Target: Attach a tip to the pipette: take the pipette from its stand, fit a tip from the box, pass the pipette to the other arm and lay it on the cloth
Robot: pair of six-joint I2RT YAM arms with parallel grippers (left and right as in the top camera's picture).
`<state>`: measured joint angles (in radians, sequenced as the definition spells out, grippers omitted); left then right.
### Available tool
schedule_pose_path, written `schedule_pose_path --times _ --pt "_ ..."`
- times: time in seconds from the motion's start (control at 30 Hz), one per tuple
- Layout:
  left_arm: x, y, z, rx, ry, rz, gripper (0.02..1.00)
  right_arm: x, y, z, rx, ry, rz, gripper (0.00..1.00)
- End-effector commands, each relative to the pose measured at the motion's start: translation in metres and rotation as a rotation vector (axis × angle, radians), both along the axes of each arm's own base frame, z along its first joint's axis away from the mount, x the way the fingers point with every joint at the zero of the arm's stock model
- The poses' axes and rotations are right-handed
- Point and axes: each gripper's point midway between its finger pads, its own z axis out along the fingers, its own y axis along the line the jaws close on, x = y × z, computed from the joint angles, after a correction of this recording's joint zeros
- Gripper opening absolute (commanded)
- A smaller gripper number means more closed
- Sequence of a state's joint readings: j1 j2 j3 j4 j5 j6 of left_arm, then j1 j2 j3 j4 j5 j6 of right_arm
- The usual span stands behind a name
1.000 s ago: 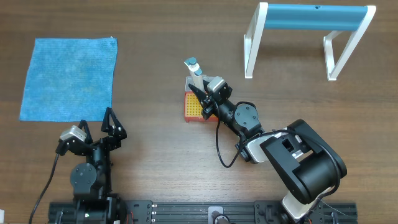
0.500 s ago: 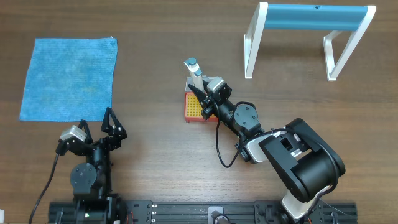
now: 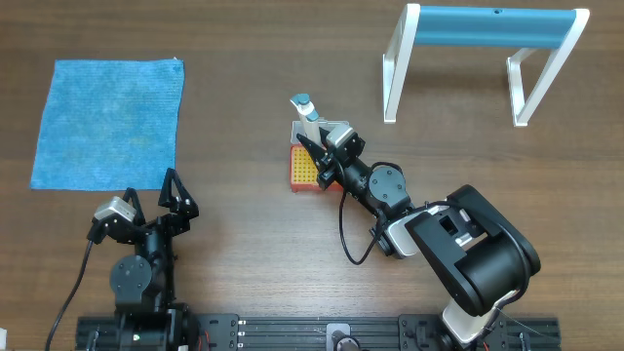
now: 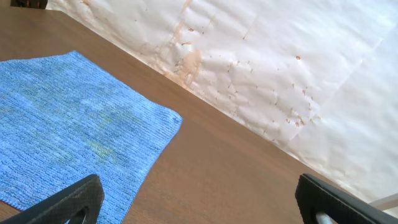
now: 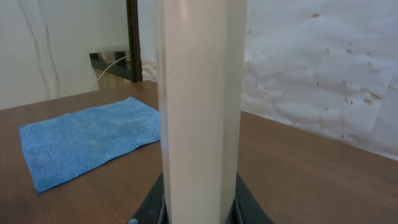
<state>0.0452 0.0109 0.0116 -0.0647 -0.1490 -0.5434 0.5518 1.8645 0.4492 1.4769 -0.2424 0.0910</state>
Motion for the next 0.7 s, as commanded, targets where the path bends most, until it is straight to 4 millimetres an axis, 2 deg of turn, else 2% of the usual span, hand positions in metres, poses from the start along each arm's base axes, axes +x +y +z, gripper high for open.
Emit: schedule_pose_path --times 0.03,0.1,0.3,0.43,0.7 --pt "0.0 0.0 -0.001 0.008 0.0 -0.002 0.998 -0.01 -0.003 -0.063 -0.101 0.131 0.015 0.082" --pt "0.0 0.0 -0.001 0.008 0.0 -0.002 0.996 -0.011 -0.003 -0.069 -0.109 0.144 0.015 0.082" --pt "0.0 0.0 -0.001 0.008 0.0 -0.002 0.998 -0.009 -0.004 -0.06 -0.096 0.124 0.012 0.08" --pt "0.0 0.0 -0.001 0.008 0.0 -0.002 0.998 -0.004 -0.001 -0.016 -0.039 0.028 0.01 0.075" --pt "0.0 0.0 -0.001 0.008 0.0 -0.002 0.998 0.015 0.0 0.095 0.071 -0.156 -0.012 0.08"
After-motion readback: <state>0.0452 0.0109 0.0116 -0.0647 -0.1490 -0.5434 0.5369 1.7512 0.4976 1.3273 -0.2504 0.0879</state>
